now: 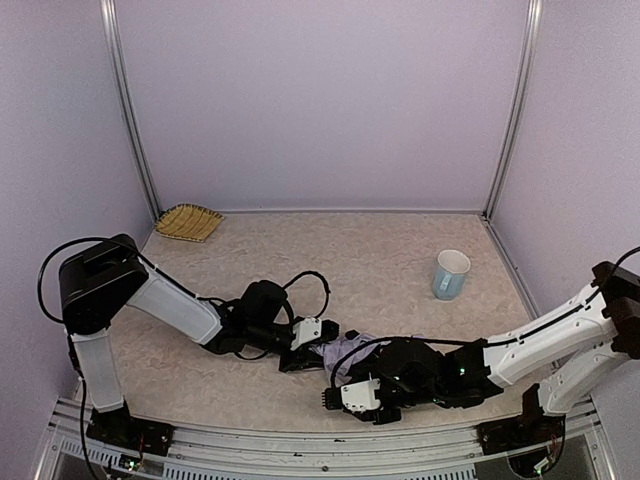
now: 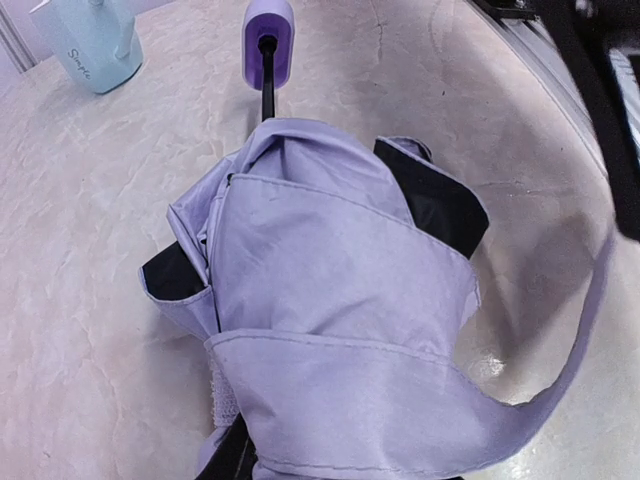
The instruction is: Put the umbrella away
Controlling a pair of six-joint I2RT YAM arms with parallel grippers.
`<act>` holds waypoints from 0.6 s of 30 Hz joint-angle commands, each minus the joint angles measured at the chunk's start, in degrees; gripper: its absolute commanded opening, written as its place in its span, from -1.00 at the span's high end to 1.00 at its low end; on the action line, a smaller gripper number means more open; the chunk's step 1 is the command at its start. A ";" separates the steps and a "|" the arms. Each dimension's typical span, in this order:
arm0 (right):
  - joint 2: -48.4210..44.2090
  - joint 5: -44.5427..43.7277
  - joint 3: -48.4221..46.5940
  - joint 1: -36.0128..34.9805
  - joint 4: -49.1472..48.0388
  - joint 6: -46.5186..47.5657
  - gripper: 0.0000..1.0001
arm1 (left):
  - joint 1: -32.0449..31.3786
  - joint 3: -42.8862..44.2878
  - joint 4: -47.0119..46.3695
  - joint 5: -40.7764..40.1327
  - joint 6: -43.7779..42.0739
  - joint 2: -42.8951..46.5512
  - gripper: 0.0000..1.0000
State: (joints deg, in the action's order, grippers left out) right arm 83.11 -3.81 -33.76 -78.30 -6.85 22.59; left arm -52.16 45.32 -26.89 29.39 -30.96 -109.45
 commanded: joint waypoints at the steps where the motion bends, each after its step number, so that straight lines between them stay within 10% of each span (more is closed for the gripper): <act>1: -6.47 -1.52 -5.90 -2.10 12.91 -6.21 -0.09 | 0.13 -4.02 4.16 -7.87 -2.87 -0.79 1.00; 7: -17.10 3.16 -6.55 8.82 13.40 -8.09 -0.47 | -0.34 -6.43 -0.32 -8.78 -2.95 0.36 1.00; 10: -20.92 6.97 -2.51 16.37 8.24 -8.18 -0.98 | 0.31 -5.78 0.30 -7.27 -2.67 0.63 1.00; 18: -11.05 10.63 0.74 20.95 -2.76 8.59 -1.00 | 2.31 -6.07 1.19 -3.50 -2.10 5.04 1.00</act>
State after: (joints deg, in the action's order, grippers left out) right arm 65.17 4.05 -33.41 -57.76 -4.99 20.40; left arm -51.40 40.86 -30.79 25.69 -32.64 -106.74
